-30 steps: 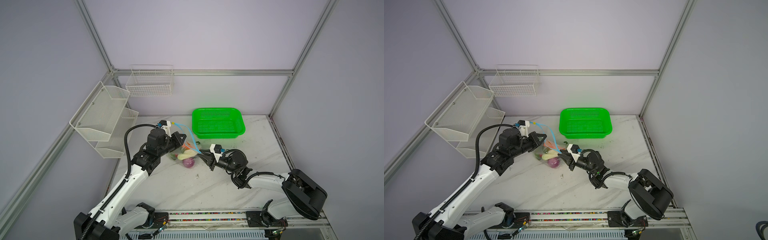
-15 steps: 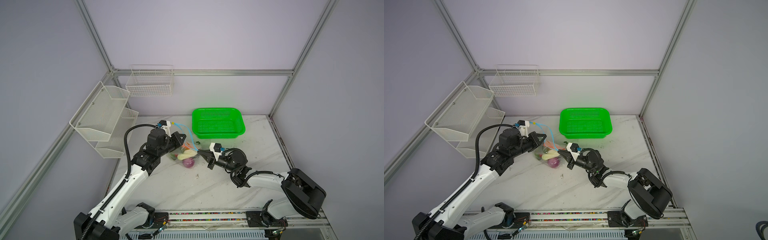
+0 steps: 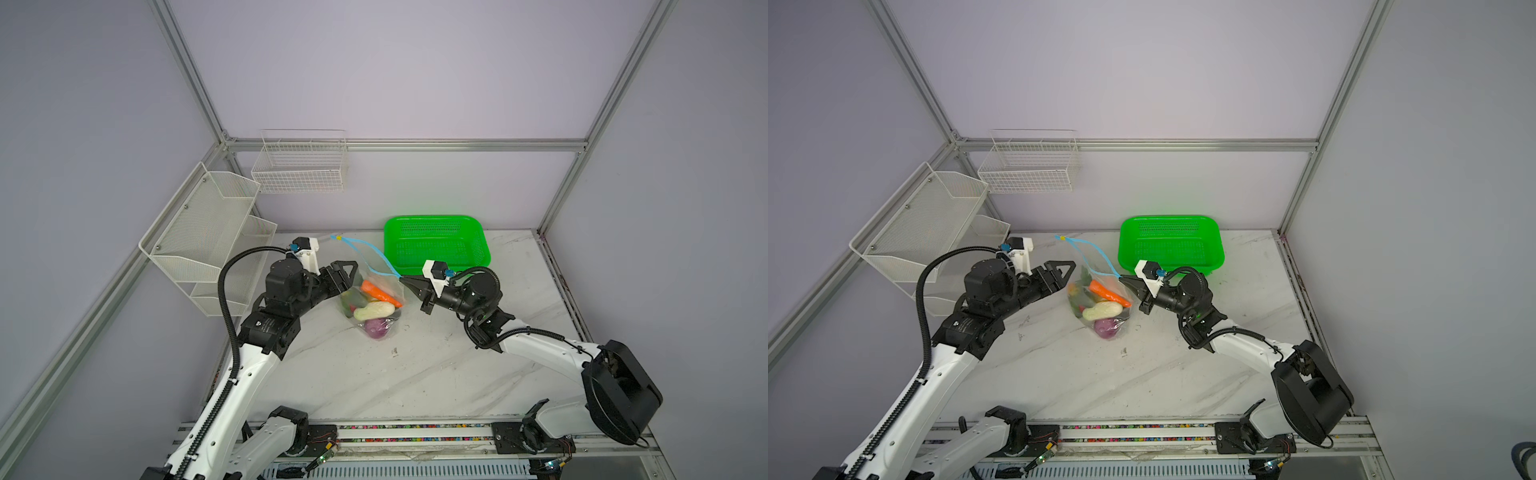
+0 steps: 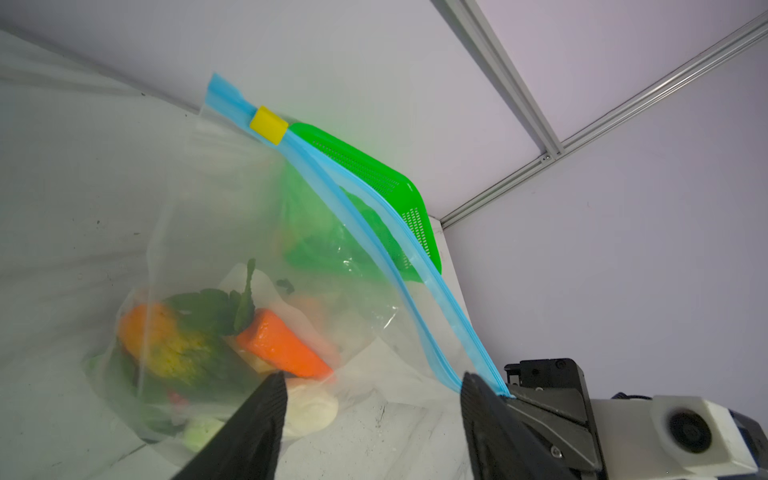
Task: Place the food in the zip-top bag and seal the zipper
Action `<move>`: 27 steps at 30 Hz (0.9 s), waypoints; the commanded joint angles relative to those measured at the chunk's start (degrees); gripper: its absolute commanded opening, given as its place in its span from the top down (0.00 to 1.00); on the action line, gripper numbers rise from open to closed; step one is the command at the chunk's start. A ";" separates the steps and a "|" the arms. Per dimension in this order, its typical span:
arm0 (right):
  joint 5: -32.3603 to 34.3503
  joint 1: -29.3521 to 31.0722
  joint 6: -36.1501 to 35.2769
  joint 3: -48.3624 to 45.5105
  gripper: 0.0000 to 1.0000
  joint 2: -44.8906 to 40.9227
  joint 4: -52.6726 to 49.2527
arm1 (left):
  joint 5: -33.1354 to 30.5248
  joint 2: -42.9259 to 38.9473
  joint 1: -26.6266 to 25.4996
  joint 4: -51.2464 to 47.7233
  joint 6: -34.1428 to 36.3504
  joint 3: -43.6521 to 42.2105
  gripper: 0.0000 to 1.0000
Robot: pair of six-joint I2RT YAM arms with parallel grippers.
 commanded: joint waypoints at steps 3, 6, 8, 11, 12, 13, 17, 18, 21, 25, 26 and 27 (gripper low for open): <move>-7.97 -3.66 -11.10 8.34 1.00 -0.80 -13.39 | 10.29 -1.26 4.37 4.79 6.07 2.45 0.31; -10.78 -6.09 -12.77 10.88 1.00 0.35 -16.51 | 12.63 -3.29 5.24 7.89 9.03 -1.36 0.31; -12.94 -8.06 -13.35 11.78 1.00 0.54 -17.21 | 13.17 -4.69 6.01 8.58 10.64 -3.40 0.32; -15.08 -10.09 -15.86 12.83 1.00 0.67 -18.80 | 14.46 -6.28 6.73 10.55 14.29 -6.40 0.33; -15.80 -10.75 -16.33 13.01 1.00 0.75 -19.07 | 14.55 -6.48 6.85 11.20 15.28 -7.40 0.33; -16.88 -11.54 -16.96 13.45 1.00 0.88 -19.58 | 14.78 -6.71 7.22 12.09 16.63 -8.34 0.34; -21.59 -14.60 -20.54 15.92 1.00 2.10 -23.91 | 17.06 -6.55 9.36 16.52 21.58 -12.29 0.39; -22.41 -15.18 -21.51 16.47 1.00 2.40 -24.80 | 18.45 -6.53 10.07 17.43 23.17 -13.09 0.40; -25.08 -16.56 -24.25 17.15 1.00 3.24 -26.14 | 21.14 -6.62 11.10 23.52 31.35 -18.17 0.45; -28.33 -16.92 -27.07 19.22 1.00 5.70 -27.37 | 23.13 0.52 14.08 51.19 33.83 -26.95 0.47; -29.27 -17.28 -28.27 19.66 1.00 6.14 -28.48 | 23.28 3.05 14.72 51.58 34.07 -25.20 0.46; -29.89 -17.63 -28.99 19.74 1.00 6.37 -28.77 | 25.94 5.63 15.50 51.64 34.75 -23.18 0.47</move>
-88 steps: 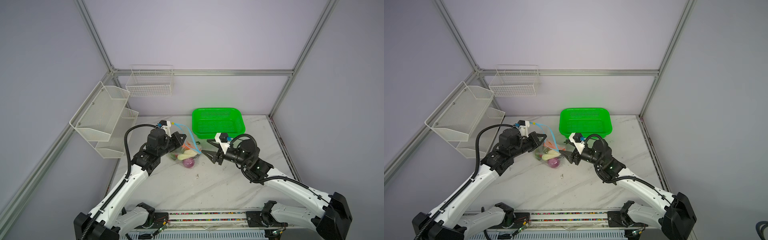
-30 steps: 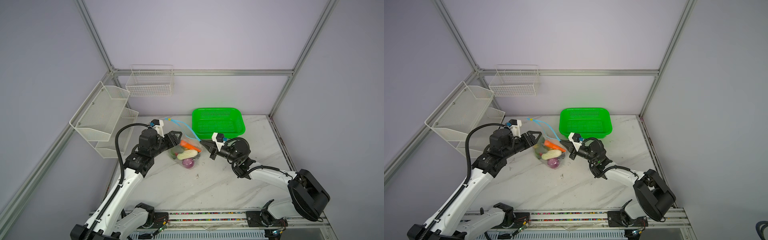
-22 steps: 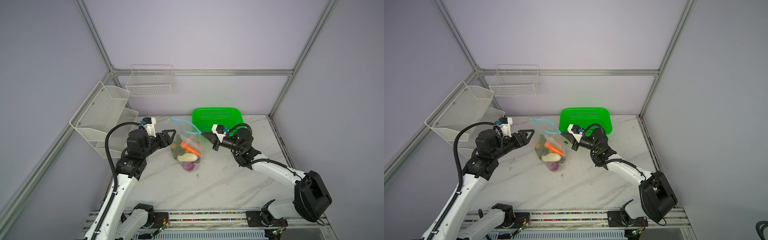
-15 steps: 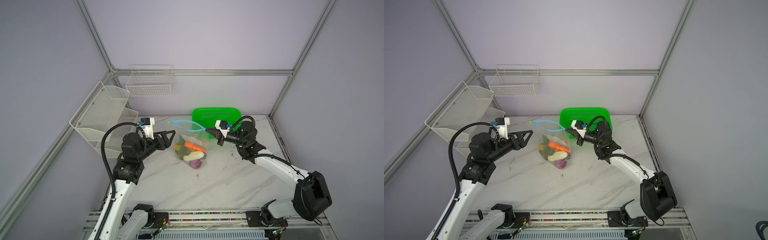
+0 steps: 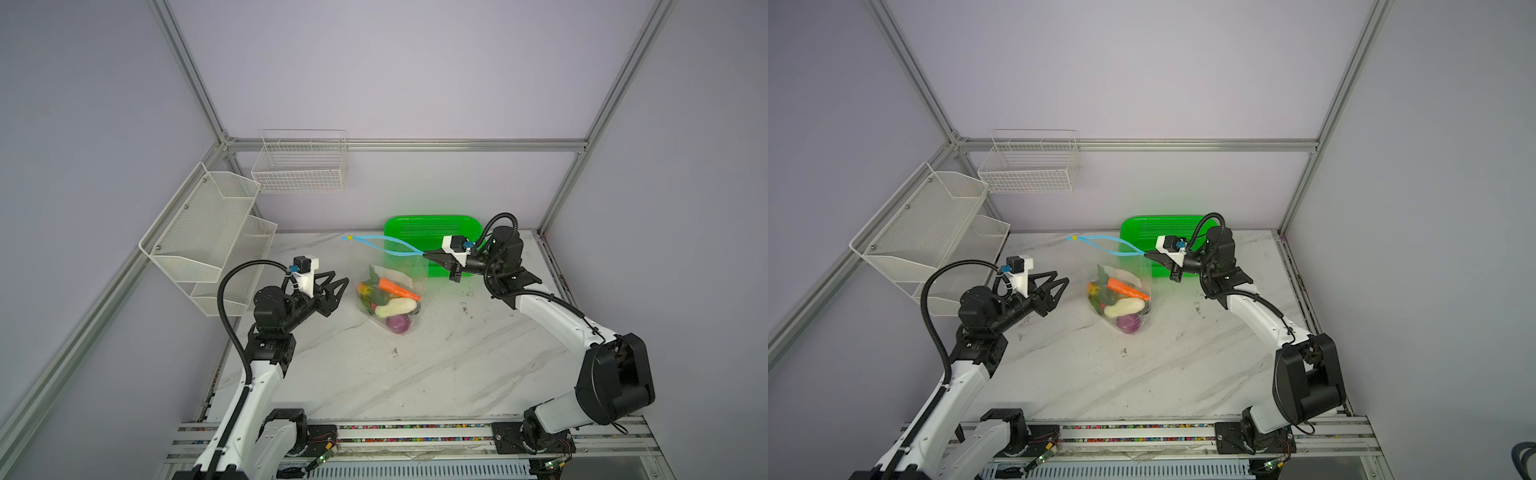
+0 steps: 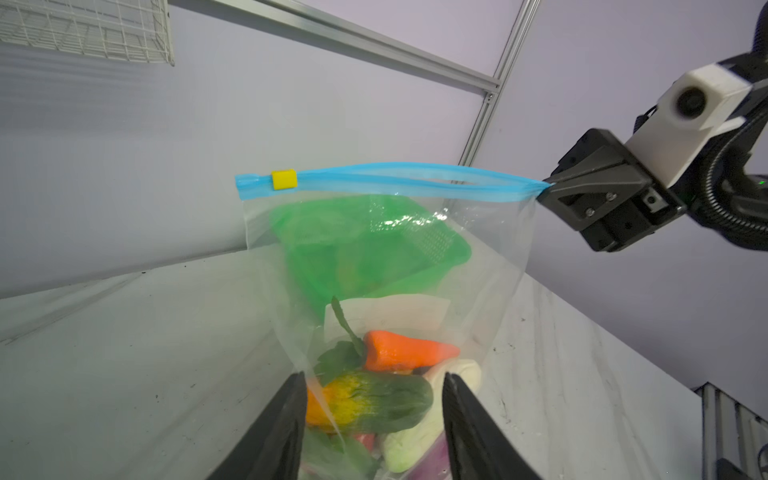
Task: Place the food in the zip-top bag and seal the zipper
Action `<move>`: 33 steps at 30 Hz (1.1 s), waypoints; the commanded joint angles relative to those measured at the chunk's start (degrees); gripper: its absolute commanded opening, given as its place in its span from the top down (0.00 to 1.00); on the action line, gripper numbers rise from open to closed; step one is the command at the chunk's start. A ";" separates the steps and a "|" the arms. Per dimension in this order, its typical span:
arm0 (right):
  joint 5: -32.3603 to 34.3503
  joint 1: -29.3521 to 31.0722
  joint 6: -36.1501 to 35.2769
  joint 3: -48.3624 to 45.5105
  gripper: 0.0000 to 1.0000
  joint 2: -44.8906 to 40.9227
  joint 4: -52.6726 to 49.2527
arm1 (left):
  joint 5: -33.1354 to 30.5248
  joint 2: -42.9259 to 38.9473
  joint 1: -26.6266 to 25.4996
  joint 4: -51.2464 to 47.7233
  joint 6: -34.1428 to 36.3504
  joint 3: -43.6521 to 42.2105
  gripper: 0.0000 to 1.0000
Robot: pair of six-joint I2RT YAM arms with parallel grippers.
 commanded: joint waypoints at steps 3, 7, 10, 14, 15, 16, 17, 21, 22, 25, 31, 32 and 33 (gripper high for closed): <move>-6.86 -1.01 -7.93 0.76 1.00 0.75 -2.48 | 9.35 11.15 3.02 17.50 5.51 4.53 0.46; -8.35 -1.19 -8.59 0.74 1.00 1.06 -2.52 | 12.59 18.26 4.75 23.61 4.52 7.28 0.45; -9.32 -1.48 -8.94 0.78 1.00 1.65 -2.53 | 15.25 23.51 5.64 28.80 3.38 10.39 0.43; -10.10 -1.56 -9.33 1.95 1.00 2.52 -3.93 | 18.16 30.02 6.10 30.76 3.86 15.53 0.43; -10.27 -1.62 -9.85 2.29 1.00 2.71 -4.72 | 18.68 31.03 6.27 31.22 3.84 16.46 0.43; -10.32 -1.58 -10.24 2.66 1.00 2.82 -5.28 | 19.25 32.21 6.45 31.84 3.79 17.55 0.43; -10.29 -1.60 -10.46 2.97 1.00 2.93 -5.78 | 19.96 33.50 6.61 32.31 3.69 18.68 0.43; -10.61 -1.68 -11.92 3.28 1.00 2.95 -7.09 | 22.97 38.92 6.98 32.97 3.35 23.75 0.43; -10.87 -1.62 -12.01 3.38 1.00 3.17 -7.22 | 23.60 40.41 6.97 34.25 2.21 25.04 0.44; -11.20 -1.69 -12.19 4.13 1.00 3.61 -8.12 | 26.61 44.85 6.99 42.58 -3.62 27.53 0.42; -11.29 -1.59 -13.14 5.14 1.00 3.61 -9.72 | 29.88 51.21 6.14 56.39 -12.37 32.40 0.44; -11.24 -1.63 -13.23 5.39 1.00 3.70 -9.86 | 30.33 51.54 5.78 54.48 -11.54 32.95 0.44; -11.24 -1.66 -13.25 5.47 1.00 3.85 -9.98 | 30.36 51.83 5.45 53.74 -11.08 33.50 0.44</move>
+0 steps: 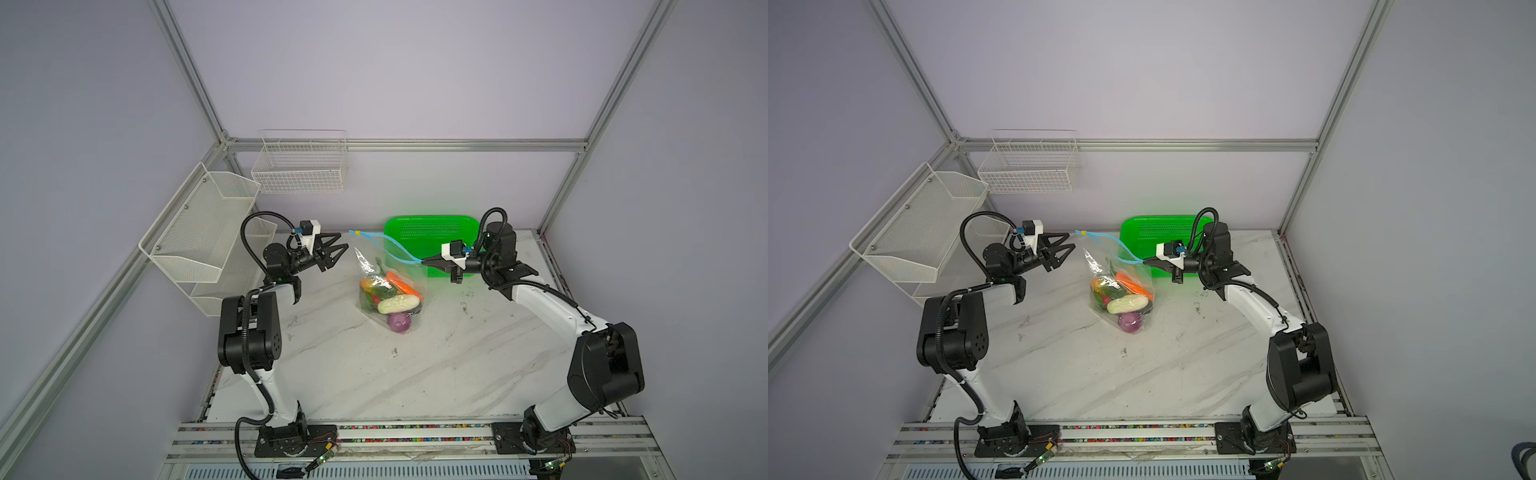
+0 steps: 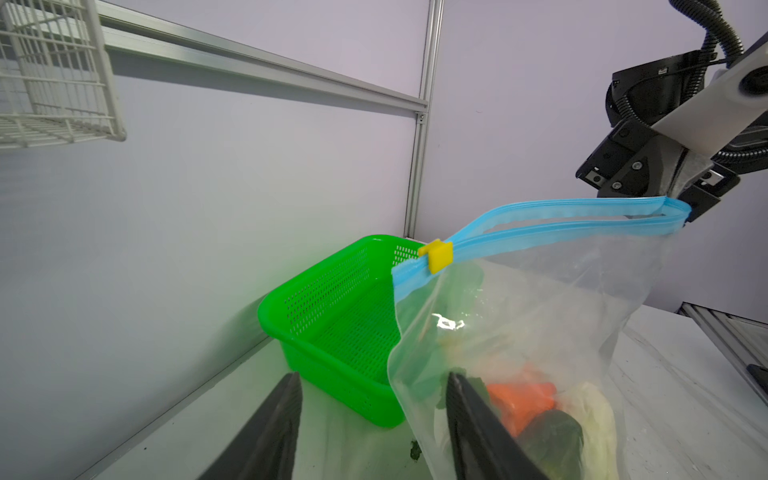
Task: Place the food in the zip-top bag and seal the zipper
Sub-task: 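Pull the zipper ends apart with both grippers to stretch the bag mouth taut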
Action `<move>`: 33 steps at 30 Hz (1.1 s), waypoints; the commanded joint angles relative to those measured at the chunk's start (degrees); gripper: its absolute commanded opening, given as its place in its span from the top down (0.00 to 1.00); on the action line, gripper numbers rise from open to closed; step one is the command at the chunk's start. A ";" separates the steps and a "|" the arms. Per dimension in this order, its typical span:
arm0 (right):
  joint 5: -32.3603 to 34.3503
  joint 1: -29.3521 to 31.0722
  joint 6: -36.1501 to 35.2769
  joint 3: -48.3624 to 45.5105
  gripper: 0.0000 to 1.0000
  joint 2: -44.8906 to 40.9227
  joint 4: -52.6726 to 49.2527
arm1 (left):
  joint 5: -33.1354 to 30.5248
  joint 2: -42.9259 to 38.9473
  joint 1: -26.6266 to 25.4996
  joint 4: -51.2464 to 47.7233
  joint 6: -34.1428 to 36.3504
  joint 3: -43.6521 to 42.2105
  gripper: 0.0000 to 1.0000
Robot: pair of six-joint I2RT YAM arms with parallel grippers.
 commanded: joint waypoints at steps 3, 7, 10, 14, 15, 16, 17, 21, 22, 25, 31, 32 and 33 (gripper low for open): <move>-2.49 -0.21 -2.23 1.83 1.00 0.55 -1.71 | 3.11 0.45 -1.62 5.48 -2.27 8.48 0.44; -2.51 -0.16 -2.21 1.88 1.00 0.71 -1.82 | 3.52 1.44 -2.34 5.40 -2.47 9.76 0.48; -2.46 -0.22 -2.22 2.02 1.00 0.71 -1.83 | 3.72 1.49 -2.55 5.40 -2.66 10.29 0.54; -2.46 -0.18 -2.17 1.93 1.00 0.73 -1.56 | 4.24 1.63 -2.59 5.38 -3.06 10.92 0.66; -2.49 -0.16 -2.12 1.88 1.00 0.76 -1.57 | 4.25 1.61 -2.60 5.36 -3.11 10.88 0.67; -2.43 -0.17 -2.12 1.88 1.00 0.87 -1.56 | 4.33 1.64 -2.60 5.32 -3.18 10.92 0.70; -2.32 -0.20 -2.11 1.88 1.00 0.92 -1.56 | 4.45 1.62 -2.65 5.29 -3.28 10.87 0.72; -2.21 -0.27 -2.14 1.81 1.00 0.73 -1.36 | 4.69 1.50 -2.64 5.44 -3.55 10.60 0.75; -2.22 -0.23 -2.14 1.87 1.00 0.65 -1.38 | 4.69 1.53 -2.65 5.36 -3.55 10.45 0.74; -2.23 -0.19 -2.13 1.79 1.00 0.50 -1.21 | 4.95 1.71 -2.65 5.59 -3.81 10.07 0.67; -2.20 -0.20 -2.14 1.79 1.00 0.52 -1.21 | 5.03 2.07 -3.08 5.44 -3.96 10.29 0.65; -2.21 -0.20 -2.03 1.76 1.00 0.47 -1.13 | 5.04 2.14 -3.05 5.38 -4.03 10.49 0.67; -2.37 -0.21 -1.94 1.86 1.00 0.50 -1.12 | 5.04 2.17 -3.01 5.50 -4.35 10.62 0.68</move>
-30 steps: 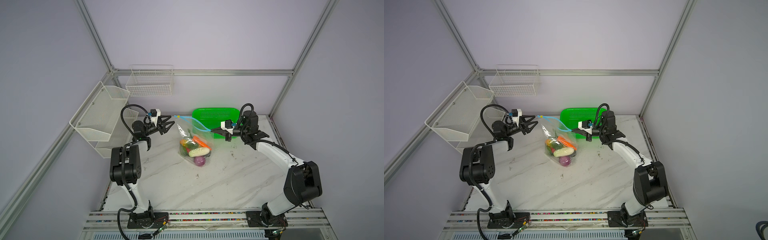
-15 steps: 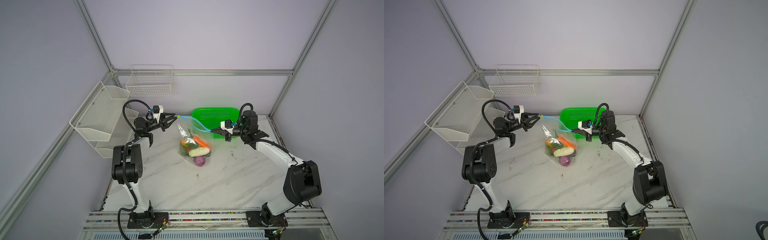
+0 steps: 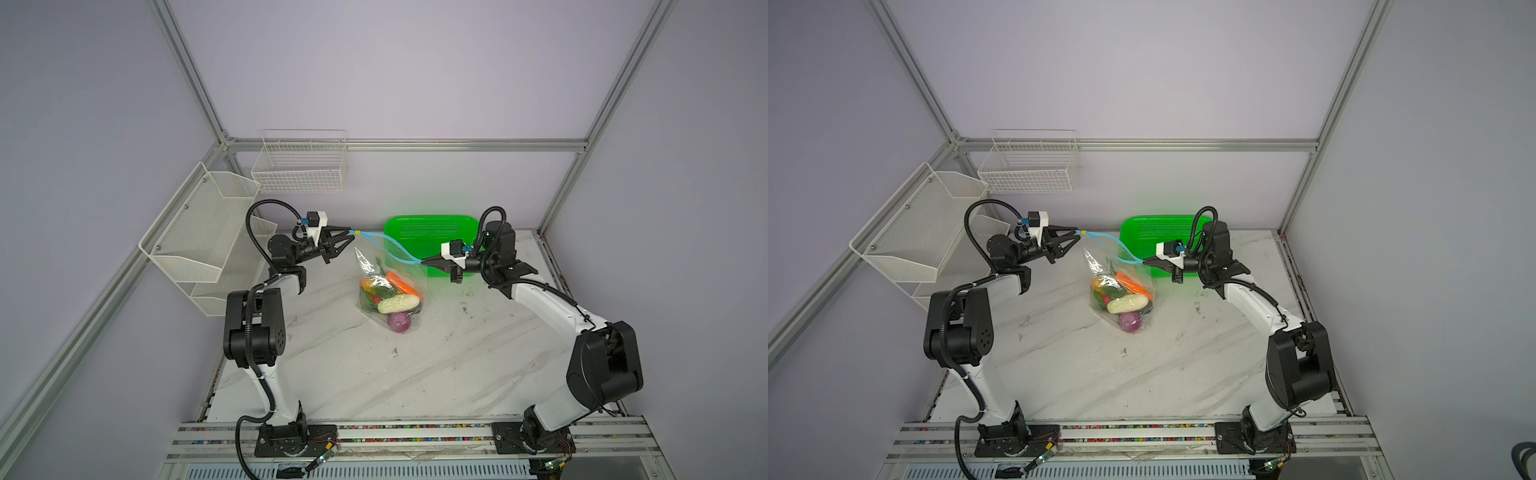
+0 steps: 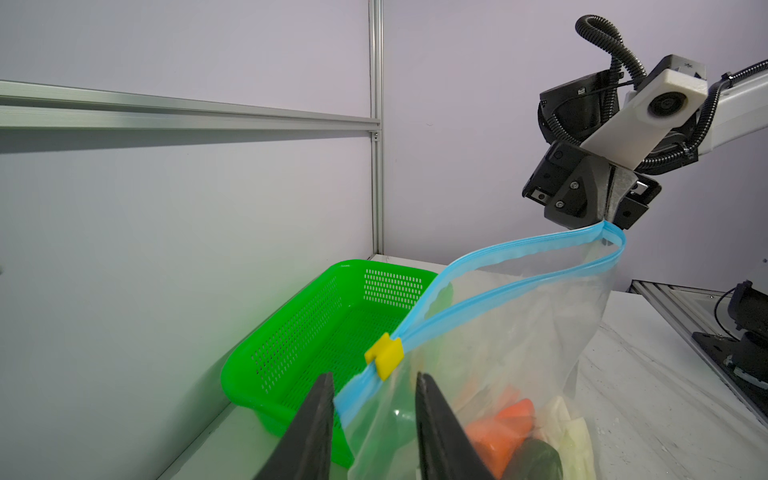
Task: Place the food in the zip-top bag and seal the zipper
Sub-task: 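Pull the zipper ends apart with both grippers to stretch the bag mouth taut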
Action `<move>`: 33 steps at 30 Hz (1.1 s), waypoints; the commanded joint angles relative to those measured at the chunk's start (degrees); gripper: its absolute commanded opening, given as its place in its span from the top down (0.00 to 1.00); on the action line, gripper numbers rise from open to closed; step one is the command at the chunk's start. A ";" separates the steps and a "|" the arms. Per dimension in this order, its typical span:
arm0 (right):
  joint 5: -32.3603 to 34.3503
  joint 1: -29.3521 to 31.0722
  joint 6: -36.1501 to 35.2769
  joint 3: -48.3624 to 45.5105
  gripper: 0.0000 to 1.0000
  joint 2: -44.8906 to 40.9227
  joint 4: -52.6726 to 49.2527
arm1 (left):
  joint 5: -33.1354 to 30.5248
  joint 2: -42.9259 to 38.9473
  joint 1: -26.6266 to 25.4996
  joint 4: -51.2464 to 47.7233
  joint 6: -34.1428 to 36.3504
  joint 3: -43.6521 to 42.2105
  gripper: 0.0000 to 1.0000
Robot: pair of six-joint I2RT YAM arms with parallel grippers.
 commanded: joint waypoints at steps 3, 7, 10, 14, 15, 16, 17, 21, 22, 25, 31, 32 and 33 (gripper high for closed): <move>-1.93 -0.22 -1.77 1.24 1.00 0.01 0.06 | 0.73 0.75 -0.49 2.21 -1.55 4.65 0.70; -2.09 -0.15 -1.67 1.34 1.00 0.05 0.06 | 0.89 0.97 -0.68 1.92 -1.60 4.52 0.70; -2.18 -0.20 -1.46 1.43 1.00 0.18 0.06 | 1.00 1.16 -0.75 2.11 -1.77 4.47 0.73; -2.09 -0.19 -1.51 1.55 1.00 0.34 0.06 | 0.91 1.03 -0.85 2.13 -1.81 4.68 0.82; -2.05 -0.20 -1.49 1.55 1.00 0.35 0.06 | 0.83 0.95 -0.86 2.12 -1.89 4.78 0.84; -2.04 -0.26 -1.46 1.55 1.00 0.23 0.06 | 0.82 0.80 -0.91 2.09 -1.89 4.85 0.86; -2.09 -0.14 -1.49 1.45 1.00 0.23 0.06 | 0.78 0.66 -0.95 2.09 -1.89 4.92 0.88; -1.87 -0.15 -1.43 1.39 1.00 0.21 -0.07 | 0.56 0.26 -1.04 2.28 -1.98 5.09 0.98; -1.63 -0.24 -1.50 1.45 1.00 0.19 -0.12 | 0.56 0.13 -1.05 2.27 -1.98 5.05 1.00; -1.60 -0.20 -1.42 1.52 1.00 0.01 -0.25 | 0.08 -0.35 -1.26 2.38 -2.28 4.88 1.00; 1.29 -0.21 1.65 1.77 1.00 -2.35 -1.13 | -5.64 -7.92 -1.14 -0.19 -2.51 -1.89 1.00; 2.20 -0.21 2.60 1.88 1.00 -2.81 -1.08 | -6.67 -9.94 -1.29 -1.20 -2.19 -3.69 1.00; 2.70 -0.24 3.42 1.99 1.00 -3.17 -1.23 | -7.80 -12.01 -1.29 -2.44 -1.73 -5.44 1.00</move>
